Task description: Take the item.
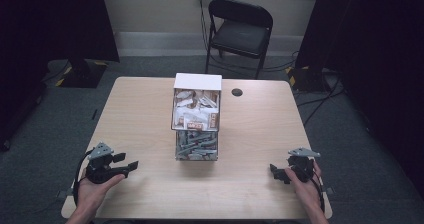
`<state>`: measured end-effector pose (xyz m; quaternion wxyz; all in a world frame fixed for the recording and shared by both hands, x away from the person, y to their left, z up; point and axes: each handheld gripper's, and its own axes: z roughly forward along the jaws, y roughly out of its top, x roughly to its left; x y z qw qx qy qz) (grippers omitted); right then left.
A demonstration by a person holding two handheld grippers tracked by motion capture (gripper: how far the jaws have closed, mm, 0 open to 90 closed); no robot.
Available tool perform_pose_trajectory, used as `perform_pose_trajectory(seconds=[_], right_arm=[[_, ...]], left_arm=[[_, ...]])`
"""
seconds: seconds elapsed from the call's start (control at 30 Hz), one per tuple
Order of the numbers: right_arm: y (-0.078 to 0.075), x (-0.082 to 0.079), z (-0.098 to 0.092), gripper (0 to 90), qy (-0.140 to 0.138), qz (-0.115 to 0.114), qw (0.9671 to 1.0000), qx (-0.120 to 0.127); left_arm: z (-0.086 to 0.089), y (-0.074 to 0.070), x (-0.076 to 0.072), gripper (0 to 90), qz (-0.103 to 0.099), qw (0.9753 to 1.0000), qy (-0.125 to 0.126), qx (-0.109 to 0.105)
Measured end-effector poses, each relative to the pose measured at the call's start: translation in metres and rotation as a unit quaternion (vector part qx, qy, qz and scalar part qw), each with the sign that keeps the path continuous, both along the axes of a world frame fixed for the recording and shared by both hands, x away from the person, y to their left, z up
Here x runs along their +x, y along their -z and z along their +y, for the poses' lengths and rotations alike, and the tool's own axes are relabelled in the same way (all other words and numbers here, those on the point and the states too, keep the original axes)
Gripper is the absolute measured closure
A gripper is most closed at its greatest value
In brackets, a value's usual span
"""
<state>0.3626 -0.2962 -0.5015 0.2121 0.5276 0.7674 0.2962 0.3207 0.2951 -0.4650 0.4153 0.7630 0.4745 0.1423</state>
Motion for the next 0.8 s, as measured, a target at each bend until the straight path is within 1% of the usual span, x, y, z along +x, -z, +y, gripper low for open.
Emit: perform_pose_trajectory(seconds=[0.03,0.13,0.23,0.3,0.37,0.43,0.5,0.53,0.57,0.6,0.63,0.67,0.7,0.73,0.77,0.8], right_arm=[[0.000,0.000,0.000,0.0,0.000,0.000,1.0000,0.000],[0.000,0.000,0.000,0.0,0.000,0.000,1.0000,0.000],[0.000,0.000,0.000,0.0,0.000,0.000,1.0000,0.000],[0.000,0.000,0.000,0.0,0.000,0.000,1.0000,0.000],[0.000,0.000,0.000,0.0,0.000,0.000,1.0000,0.000],[0.000,0.000,0.000,0.0,0.000,0.000,1.0000,0.000],[0.000,0.000,0.000,0.0,0.000,0.000,1.0000,0.000],[0.000,0.000,0.000,0.0,0.000,0.000,1.0000,0.000],[0.000,0.000,0.000,0.0,0.000,0.000,1.0000,0.000],[0.000,0.000,0.000,0.0,0.000,0.000,1.0000,0.000],[0.000,0.000,0.000,0.0,0.000,0.000,1.0000,0.000],[0.000,0.000,0.000,0.0,0.000,0.000,1.0000,0.000],[0.000,0.000,0.000,0.0,0.000,0.000,1.0000,0.000],[0.000,0.000,0.000,0.0,0.000,0.000,1.0000,0.000],[0.000,0.000,0.000,0.0,0.000,0.000,1.0000,0.000],[0.000,0.000,0.000,0.0,0.000,0.000,1.0000,0.000]], left_arm=[[0.000,0.000,0.000,35.9,0.000,1.0000,0.000,0.000],[-0.004,-0.004,-0.001,36.3,-0.009,0.9999,0.010,-0.001],[-0.010,-0.006,-0.002,37.1,-0.011,0.9996,0.024,0.005],[-0.013,-0.007,-0.002,37.1,-0.012,0.9996,0.027,0.004],[-0.016,-0.009,-0.003,37.7,-0.015,0.9992,0.037,0.003],[-0.017,-0.010,-0.003,38.3,-0.014,0.9992,0.038,0.004],[-0.019,-0.011,-0.003,39.0,-0.014,0.9991,0.041,0.001],[-0.019,-0.011,-0.001,39.6,-0.006,0.9990,0.042,-0.016],[-0.019,-0.011,-0.001,39.7,-0.006,0.9990,0.042,-0.016],[-0.021,-0.013,0.000,40.2,-0.009,0.9990,0.043,-0.003],[-0.021,-0.013,0.000,41.2,-0.009,0.9990,0.043,-0.003],[-0.025,-0.015,0.001,41.5,-0.007,0.9988,0.048,-0.006],[-0.025,-0.015,0.001,41.9,-0.007,0.9988,0.048,-0.006],[-0.030,-0.016,0.003,42.2,-0.005,0.9985,0.054,-0.010],[-0.030,-0.016,0.003,42.3,-0.005,0.9985,0.054,-0.010],[-0.038,-0.019,0.004,42.8,-0.010,0.9977,0.065,-0.012]])
